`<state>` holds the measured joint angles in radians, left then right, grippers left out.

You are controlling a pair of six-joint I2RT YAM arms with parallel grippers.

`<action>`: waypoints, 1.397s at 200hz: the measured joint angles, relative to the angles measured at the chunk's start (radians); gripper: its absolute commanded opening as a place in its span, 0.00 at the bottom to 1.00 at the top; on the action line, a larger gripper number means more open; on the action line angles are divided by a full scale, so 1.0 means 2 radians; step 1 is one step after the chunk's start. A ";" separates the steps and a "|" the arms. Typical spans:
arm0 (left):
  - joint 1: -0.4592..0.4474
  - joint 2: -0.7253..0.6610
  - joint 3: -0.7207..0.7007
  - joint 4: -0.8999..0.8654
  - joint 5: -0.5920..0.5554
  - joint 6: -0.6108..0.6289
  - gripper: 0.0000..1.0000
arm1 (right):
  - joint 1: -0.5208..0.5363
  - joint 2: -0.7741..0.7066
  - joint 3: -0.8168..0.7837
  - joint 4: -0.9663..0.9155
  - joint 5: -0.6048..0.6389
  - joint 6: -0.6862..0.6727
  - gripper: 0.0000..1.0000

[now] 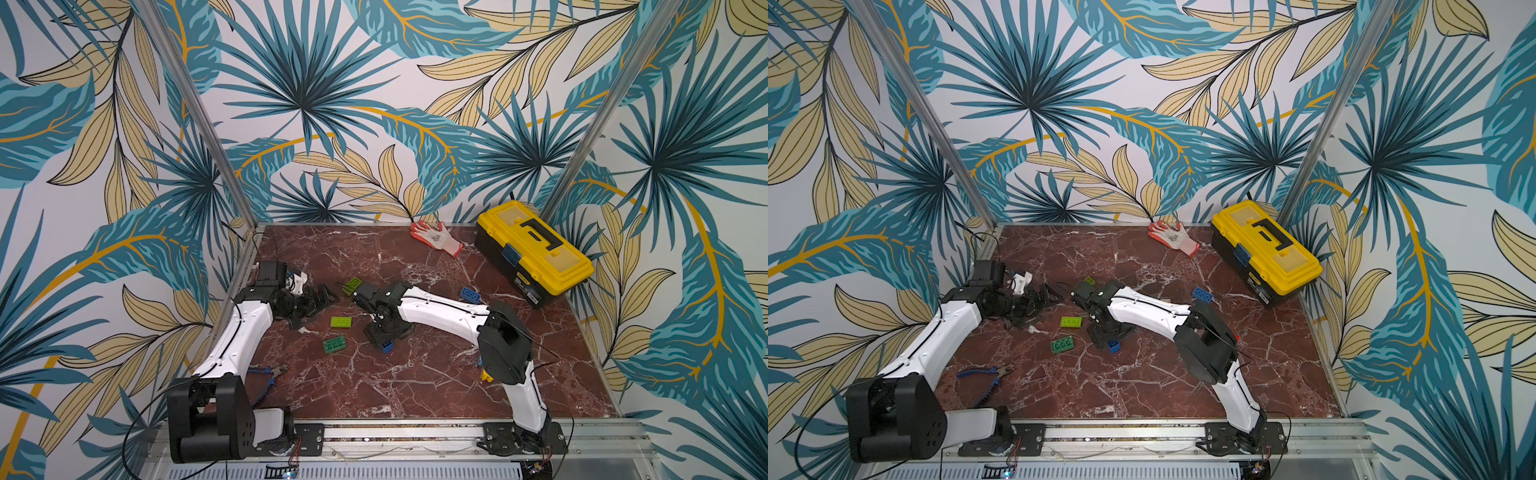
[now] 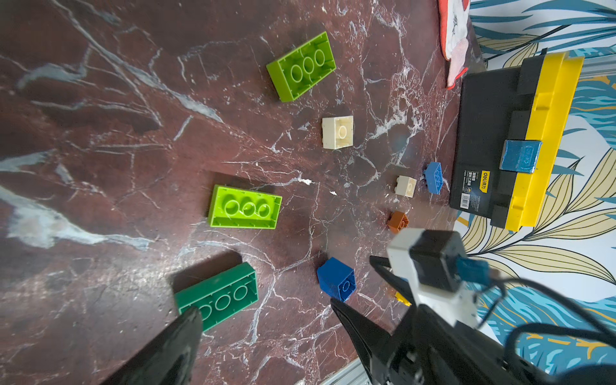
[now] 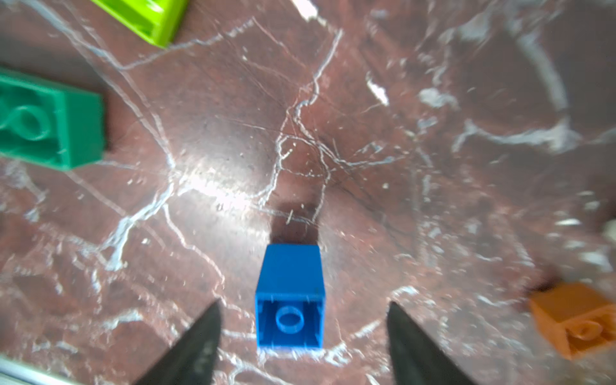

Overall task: Assemble a carrot with lego
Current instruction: Pick up the lego brick from the center of the board.

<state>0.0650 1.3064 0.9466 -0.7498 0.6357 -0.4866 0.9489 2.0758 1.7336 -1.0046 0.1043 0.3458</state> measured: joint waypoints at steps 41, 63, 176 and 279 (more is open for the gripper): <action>0.003 0.000 0.000 0.000 0.001 0.000 0.99 | -0.042 -0.122 -0.060 -0.011 0.032 -0.002 0.99; 0.004 0.000 0.000 0.000 0.006 0.001 0.99 | -0.137 -0.188 -0.120 -0.003 0.037 -0.029 0.99; 0.005 0.023 -0.001 0.003 0.034 0.003 0.99 | -0.404 -0.146 -0.214 0.139 -0.038 -0.394 0.87; 0.028 0.052 -0.001 0.003 0.040 0.004 0.99 | -0.435 -0.033 -0.160 0.173 -0.076 -0.444 0.53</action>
<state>0.1219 1.4097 0.9451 -0.7444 0.7166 -0.4786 0.0795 2.0094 1.4136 -0.6590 -0.0471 -0.5415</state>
